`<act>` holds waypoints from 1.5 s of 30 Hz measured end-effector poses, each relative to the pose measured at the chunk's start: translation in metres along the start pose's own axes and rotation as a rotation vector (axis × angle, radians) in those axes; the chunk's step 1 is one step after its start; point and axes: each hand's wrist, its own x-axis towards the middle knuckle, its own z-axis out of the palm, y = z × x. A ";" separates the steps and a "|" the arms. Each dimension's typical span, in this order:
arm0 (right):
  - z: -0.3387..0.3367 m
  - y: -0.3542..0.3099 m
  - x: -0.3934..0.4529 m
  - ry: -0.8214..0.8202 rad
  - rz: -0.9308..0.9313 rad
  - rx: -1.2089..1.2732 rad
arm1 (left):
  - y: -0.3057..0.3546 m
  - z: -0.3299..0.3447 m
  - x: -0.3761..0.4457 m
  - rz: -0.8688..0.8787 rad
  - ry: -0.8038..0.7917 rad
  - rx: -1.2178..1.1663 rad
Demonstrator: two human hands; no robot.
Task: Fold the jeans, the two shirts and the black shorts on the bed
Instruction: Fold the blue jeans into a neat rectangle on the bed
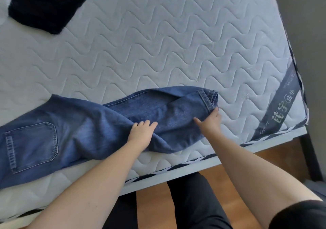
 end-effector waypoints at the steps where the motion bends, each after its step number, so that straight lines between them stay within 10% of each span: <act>1: 0.000 0.003 0.002 -0.010 0.010 0.097 | -0.001 0.000 0.001 -0.029 -0.007 -0.010; 9: 0.002 0.012 -0.038 -0.189 -0.107 0.202 | -0.022 -0.005 -0.020 -0.097 0.044 -0.331; 25: 0.096 -0.144 -0.232 -0.686 -0.215 0.667 | -0.141 -0.050 -0.178 -0.673 0.811 -1.292; 33: 0.165 -0.212 -0.312 -0.895 -0.370 0.475 | -0.242 -0.002 -0.248 -0.626 0.834 -1.066; 45: 0.148 -0.154 -0.255 -0.551 -0.296 0.223 | -0.230 0.026 -0.227 -0.321 0.612 -0.534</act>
